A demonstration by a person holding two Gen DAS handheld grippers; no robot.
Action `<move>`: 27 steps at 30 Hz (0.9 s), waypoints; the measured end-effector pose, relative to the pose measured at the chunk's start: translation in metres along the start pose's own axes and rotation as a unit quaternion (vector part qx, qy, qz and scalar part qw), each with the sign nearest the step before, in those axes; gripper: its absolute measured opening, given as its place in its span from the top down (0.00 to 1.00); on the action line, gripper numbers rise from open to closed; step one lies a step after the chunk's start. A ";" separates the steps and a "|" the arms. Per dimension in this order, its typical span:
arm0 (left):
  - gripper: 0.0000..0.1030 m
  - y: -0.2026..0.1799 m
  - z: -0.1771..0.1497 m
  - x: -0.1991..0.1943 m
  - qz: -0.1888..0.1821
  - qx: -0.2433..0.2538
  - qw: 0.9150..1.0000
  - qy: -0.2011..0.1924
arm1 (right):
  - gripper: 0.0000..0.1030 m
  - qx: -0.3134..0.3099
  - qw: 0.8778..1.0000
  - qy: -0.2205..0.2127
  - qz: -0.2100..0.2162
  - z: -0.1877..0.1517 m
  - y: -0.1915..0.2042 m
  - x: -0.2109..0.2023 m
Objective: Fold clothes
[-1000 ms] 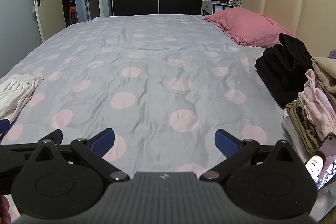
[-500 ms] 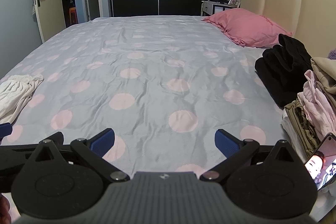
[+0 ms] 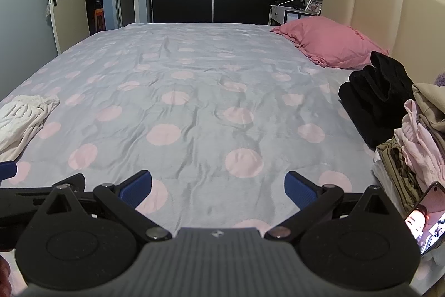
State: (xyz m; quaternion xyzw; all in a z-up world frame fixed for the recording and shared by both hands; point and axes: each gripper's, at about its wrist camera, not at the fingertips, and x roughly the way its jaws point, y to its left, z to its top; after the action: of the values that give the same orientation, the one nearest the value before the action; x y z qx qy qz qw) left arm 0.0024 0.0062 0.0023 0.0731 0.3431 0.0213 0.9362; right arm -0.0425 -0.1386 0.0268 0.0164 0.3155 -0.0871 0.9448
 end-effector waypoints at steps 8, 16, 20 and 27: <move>0.03 -0.001 -0.001 0.000 0.001 -0.004 1.000 0.002 | 0.01 -0.003 1.000 -0.003 -0.001 0.000 0.001 -0.001; 0.03 0.002 0.000 0.000 -0.002 -0.005 1.000 0.004 | 0.01 -0.006 1.000 -0.004 -0.002 -0.001 0.001 -0.002; 0.03 0.004 0.000 0.001 -0.001 -0.006 1.000 0.005 | 0.01 -0.005 1.000 -0.004 -0.002 -0.002 0.001 -0.002; 0.03 0.003 0.000 0.001 -0.001 -0.007 1.000 0.008 | 0.01 -0.006 1.000 -0.004 -0.003 -0.001 0.001 -0.002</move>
State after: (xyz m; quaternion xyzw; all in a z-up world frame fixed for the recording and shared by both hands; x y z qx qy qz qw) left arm 0.0028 0.0090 0.0022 0.0658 0.3501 0.0235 0.9341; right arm -0.0443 -0.1368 0.0275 0.0091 0.3124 -0.0877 0.9459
